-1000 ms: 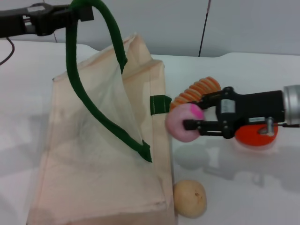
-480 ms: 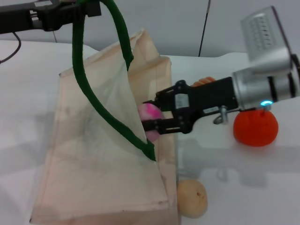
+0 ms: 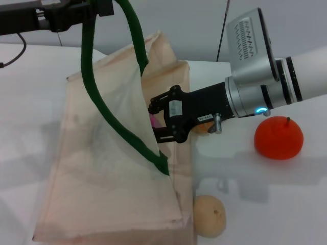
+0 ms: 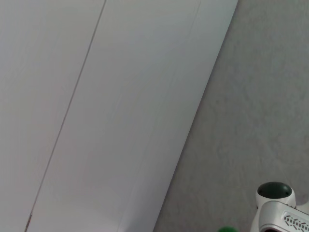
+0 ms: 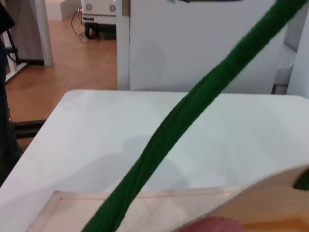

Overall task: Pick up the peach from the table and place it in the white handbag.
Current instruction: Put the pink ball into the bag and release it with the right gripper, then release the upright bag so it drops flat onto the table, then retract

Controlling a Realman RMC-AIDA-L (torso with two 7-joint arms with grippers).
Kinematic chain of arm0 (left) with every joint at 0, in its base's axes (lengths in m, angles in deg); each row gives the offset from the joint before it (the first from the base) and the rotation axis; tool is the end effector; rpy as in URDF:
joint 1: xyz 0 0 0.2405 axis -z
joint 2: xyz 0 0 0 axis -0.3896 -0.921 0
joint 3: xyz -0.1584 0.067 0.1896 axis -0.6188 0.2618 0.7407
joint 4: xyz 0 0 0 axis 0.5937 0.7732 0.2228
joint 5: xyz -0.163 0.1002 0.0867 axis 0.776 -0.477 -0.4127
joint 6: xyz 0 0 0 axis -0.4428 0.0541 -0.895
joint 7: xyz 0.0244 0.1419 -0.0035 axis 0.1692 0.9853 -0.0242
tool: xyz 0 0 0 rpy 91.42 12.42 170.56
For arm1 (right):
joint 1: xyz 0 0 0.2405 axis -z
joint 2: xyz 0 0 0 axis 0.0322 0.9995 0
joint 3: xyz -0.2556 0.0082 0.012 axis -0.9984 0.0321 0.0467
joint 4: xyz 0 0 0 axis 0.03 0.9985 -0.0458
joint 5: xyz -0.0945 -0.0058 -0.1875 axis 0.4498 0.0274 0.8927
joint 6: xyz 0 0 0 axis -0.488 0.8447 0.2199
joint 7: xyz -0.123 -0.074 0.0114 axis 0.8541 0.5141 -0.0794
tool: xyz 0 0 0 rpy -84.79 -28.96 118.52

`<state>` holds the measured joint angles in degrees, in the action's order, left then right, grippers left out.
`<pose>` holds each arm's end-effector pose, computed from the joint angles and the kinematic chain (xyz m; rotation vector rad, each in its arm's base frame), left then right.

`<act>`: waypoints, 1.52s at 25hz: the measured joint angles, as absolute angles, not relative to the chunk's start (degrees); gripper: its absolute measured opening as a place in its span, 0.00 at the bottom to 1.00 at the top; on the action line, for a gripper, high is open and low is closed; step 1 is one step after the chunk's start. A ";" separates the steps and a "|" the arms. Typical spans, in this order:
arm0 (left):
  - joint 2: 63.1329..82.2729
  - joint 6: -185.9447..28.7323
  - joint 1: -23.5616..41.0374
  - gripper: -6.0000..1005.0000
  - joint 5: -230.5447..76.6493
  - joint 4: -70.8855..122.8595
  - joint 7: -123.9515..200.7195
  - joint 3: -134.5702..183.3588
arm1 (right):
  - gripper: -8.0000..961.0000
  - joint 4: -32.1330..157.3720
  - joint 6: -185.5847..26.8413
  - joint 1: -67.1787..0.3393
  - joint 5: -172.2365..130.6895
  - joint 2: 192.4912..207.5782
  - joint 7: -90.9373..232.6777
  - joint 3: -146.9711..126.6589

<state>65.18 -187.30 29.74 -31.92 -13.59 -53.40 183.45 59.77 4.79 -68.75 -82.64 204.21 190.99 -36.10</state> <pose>-0.2044 0.3779 0.1326 -2.6406 -0.6990 -1.1174 0.1135 0.3912 -0.0908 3.0946 0.0822 -0.4502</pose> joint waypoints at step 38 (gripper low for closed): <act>65.02 -186.85 27.67 0.15 -31.97 -13.57 -52.97 183.45 | 0.93 45.42 2.56 -47.29 -96.78 202.71 188.49 -24.33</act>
<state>65.02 -186.85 27.67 -31.97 -13.57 -52.97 183.45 45.42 2.56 -47.29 -96.78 202.71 188.49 -24.33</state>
